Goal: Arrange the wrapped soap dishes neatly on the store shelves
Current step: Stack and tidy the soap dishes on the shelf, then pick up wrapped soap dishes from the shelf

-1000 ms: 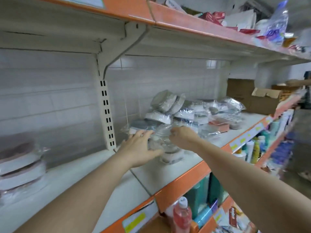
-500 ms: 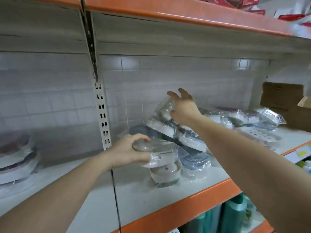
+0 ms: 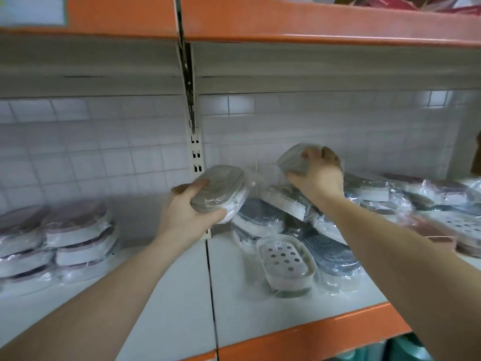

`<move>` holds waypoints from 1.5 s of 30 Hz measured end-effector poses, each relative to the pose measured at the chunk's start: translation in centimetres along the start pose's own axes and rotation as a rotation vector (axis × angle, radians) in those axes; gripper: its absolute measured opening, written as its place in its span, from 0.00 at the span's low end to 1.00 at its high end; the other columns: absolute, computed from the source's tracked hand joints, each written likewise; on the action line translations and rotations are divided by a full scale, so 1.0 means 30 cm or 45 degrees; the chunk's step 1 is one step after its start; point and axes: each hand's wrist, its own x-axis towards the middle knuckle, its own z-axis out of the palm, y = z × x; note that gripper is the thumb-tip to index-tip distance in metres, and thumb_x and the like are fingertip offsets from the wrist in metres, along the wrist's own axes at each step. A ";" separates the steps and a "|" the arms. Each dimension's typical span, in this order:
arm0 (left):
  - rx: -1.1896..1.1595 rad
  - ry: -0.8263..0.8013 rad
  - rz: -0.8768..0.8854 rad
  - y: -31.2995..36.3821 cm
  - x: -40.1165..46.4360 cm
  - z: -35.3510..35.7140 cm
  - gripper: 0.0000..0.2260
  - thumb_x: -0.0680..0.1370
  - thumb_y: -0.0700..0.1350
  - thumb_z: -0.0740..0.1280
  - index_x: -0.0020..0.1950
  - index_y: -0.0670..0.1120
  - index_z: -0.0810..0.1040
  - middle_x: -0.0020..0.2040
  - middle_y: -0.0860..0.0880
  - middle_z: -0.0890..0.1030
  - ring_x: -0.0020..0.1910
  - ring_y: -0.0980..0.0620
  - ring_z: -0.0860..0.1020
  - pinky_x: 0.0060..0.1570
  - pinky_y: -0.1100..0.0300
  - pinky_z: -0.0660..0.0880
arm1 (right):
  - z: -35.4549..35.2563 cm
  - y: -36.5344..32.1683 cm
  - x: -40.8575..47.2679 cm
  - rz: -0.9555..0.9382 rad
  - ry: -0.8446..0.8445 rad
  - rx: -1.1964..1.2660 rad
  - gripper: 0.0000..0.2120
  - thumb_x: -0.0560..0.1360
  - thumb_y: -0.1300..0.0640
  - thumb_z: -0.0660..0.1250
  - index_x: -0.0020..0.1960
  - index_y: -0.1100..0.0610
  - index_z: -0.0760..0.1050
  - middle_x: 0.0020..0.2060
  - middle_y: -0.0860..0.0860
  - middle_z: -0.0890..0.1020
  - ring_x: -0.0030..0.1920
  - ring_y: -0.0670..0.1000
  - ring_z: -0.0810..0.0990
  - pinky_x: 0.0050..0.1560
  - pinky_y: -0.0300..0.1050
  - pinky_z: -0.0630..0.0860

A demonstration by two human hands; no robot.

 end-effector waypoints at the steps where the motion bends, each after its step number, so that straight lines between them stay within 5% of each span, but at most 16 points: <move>1: 0.011 0.023 0.005 0.002 0.000 0.000 0.29 0.66 0.47 0.76 0.66 0.57 0.73 0.59 0.54 0.72 0.58 0.54 0.73 0.54 0.68 0.65 | -0.023 -0.002 -0.024 -0.019 0.036 0.101 0.23 0.70 0.49 0.69 0.63 0.55 0.71 0.62 0.57 0.69 0.63 0.59 0.67 0.58 0.51 0.70; 7: 0.093 0.132 0.017 0.014 -0.042 -0.021 0.29 0.68 0.47 0.74 0.68 0.55 0.71 0.67 0.50 0.68 0.64 0.53 0.69 0.54 0.69 0.61 | -0.089 -0.077 -0.221 -0.138 0.010 0.434 0.21 0.69 0.46 0.71 0.60 0.50 0.74 0.59 0.51 0.73 0.59 0.53 0.73 0.55 0.42 0.66; 19: 0.294 0.355 -0.104 -0.135 -0.201 -0.388 0.30 0.67 0.49 0.75 0.67 0.56 0.71 0.67 0.50 0.65 0.67 0.53 0.67 0.62 0.66 0.61 | 0.019 -0.413 -0.423 -0.239 -0.210 0.665 0.22 0.68 0.45 0.72 0.60 0.49 0.75 0.62 0.55 0.74 0.62 0.54 0.73 0.58 0.44 0.67; 25: 0.384 0.462 -0.173 -0.245 -0.304 -0.736 0.31 0.67 0.51 0.75 0.68 0.57 0.70 0.67 0.48 0.66 0.67 0.49 0.66 0.68 0.57 0.63 | 0.042 -0.746 -0.570 -0.352 -0.309 0.756 0.21 0.69 0.44 0.72 0.59 0.48 0.74 0.61 0.52 0.74 0.54 0.54 0.76 0.51 0.42 0.68; 33: 0.548 0.582 -0.304 -0.491 -0.567 -1.381 0.30 0.68 0.50 0.74 0.69 0.54 0.70 0.67 0.49 0.66 0.67 0.50 0.66 0.65 0.63 0.62 | 0.111 -1.354 -0.979 -0.505 -0.474 0.854 0.22 0.68 0.42 0.72 0.59 0.48 0.74 0.59 0.52 0.75 0.49 0.50 0.74 0.49 0.41 0.65; 39: 0.617 0.652 -0.475 -0.678 -0.769 -1.828 0.30 0.69 0.51 0.73 0.70 0.55 0.69 0.68 0.51 0.66 0.66 0.52 0.67 0.65 0.64 0.61 | 0.159 -1.783 -1.259 -0.607 -0.649 0.895 0.22 0.68 0.41 0.71 0.58 0.49 0.76 0.55 0.52 0.78 0.55 0.53 0.75 0.46 0.40 0.63; 45: 0.618 0.712 -0.585 -0.826 -0.863 -2.132 0.30 0.69 0.51 0.72 0.70 0.56 0.68 0.67 0.50 0.67 0.63 0.48 0.70 0.64 0.54 0.69 | 0.206 -2.117 -1.417 -0.664 -0.761 0.971 0.23 0.68 0.42 0.71 0.59 0.51 0.76 0.55 0.54 0.79 0.56 0.55 0.76 0.53 0.45 0.69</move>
